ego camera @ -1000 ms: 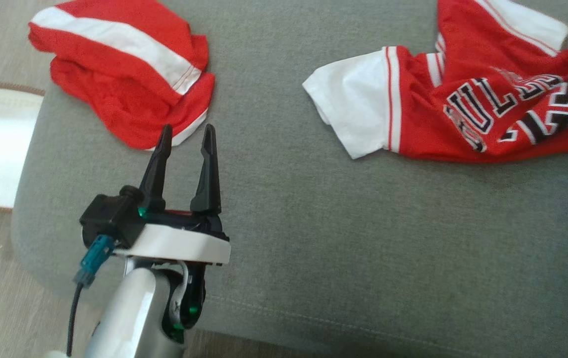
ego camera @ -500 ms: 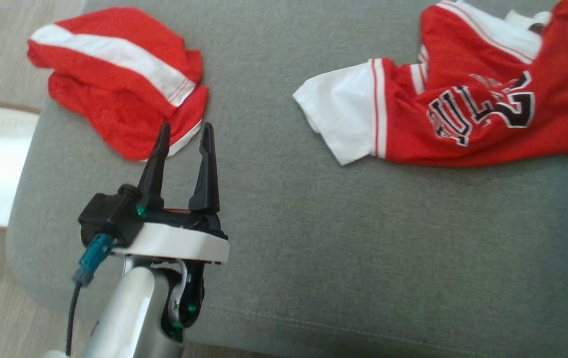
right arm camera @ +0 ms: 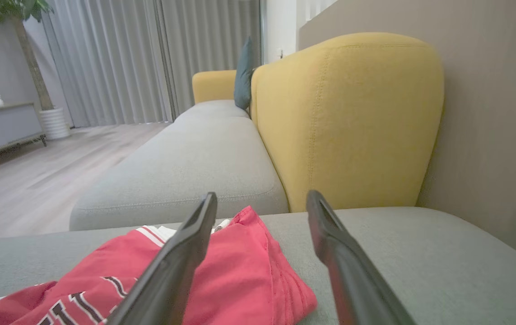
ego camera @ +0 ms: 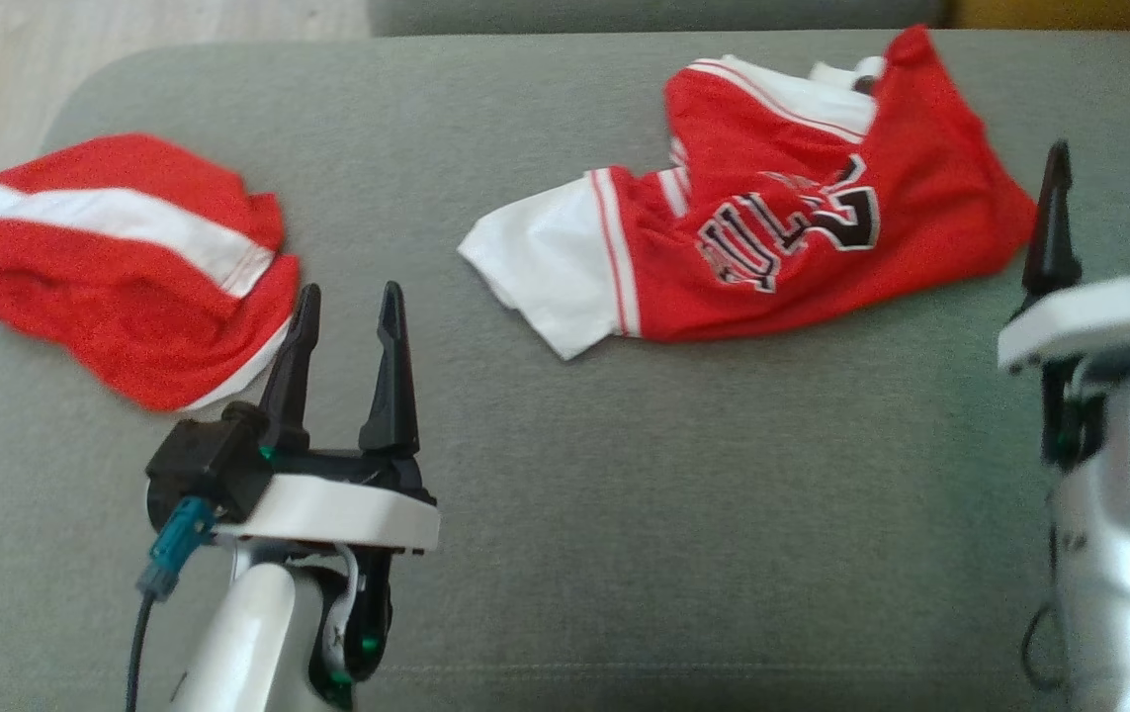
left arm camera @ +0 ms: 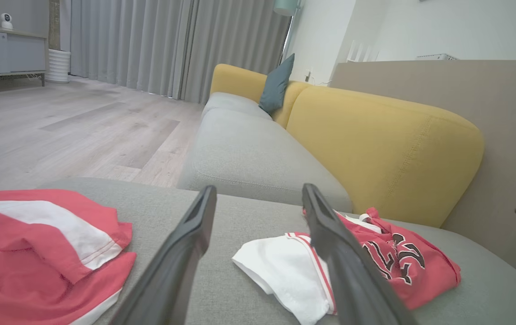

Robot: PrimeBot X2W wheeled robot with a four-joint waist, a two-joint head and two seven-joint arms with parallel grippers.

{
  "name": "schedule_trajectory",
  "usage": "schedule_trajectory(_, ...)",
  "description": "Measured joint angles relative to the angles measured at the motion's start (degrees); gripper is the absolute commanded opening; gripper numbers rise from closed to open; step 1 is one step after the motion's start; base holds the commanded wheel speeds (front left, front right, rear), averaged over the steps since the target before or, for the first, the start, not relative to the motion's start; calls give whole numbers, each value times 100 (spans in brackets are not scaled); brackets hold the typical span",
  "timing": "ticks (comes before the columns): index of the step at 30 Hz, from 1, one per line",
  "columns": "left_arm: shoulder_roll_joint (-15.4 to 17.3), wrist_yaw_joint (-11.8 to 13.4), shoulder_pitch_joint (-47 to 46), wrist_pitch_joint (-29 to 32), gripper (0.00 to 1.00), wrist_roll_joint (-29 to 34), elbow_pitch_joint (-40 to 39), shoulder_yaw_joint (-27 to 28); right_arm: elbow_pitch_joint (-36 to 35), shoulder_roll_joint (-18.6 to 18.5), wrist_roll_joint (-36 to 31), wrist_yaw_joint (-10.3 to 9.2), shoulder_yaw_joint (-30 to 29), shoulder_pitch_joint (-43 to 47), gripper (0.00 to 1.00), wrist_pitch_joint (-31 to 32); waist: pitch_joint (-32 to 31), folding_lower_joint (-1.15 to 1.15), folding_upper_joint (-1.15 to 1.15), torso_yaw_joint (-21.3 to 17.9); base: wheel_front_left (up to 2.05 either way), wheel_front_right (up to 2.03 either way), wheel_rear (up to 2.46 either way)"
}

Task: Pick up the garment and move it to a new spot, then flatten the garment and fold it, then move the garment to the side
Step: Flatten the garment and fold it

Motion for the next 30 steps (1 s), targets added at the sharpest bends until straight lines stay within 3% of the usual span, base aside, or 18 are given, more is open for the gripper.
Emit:
schedule_trajectory(7, 0, -8, 8, 0, 100, 10, 30, 23, -1446, 164, 816, 0, 590, 1568, 100, -15, -74, 0, 0, -457, 0, 0, 0)
schedule_trajectory(10, 0, -52, 9, 0, 100, 20, 71, 54, -1805, 193, 1259, 0, 853, 1993, 100, 19, -63, 0, 0, -587, 0, 0, 0)
schedule_trajectory(15, 0, -59, 6, 0, 100, 20, 73, 96, -2158, 224, 1393, 0, 1024, 2223, 100, 181, -3, 0, 0, -651, 0, 0, 0)
schedule_trajectory(21, 0, -100, 3, 0, 100, 55, 71, 37, -2022, 229, 1497, 0, 623, 2176, 100, 441, 102, 0, 0, -496, 0, 0, 0)
schedule_trajectory(30, 0, -100, -34, 0, 100, 55, 73, -20, -622, 231, 1644, 0, -359, 1183, 100, 832, 413, 0, 0, 17, 0, 0, 0)
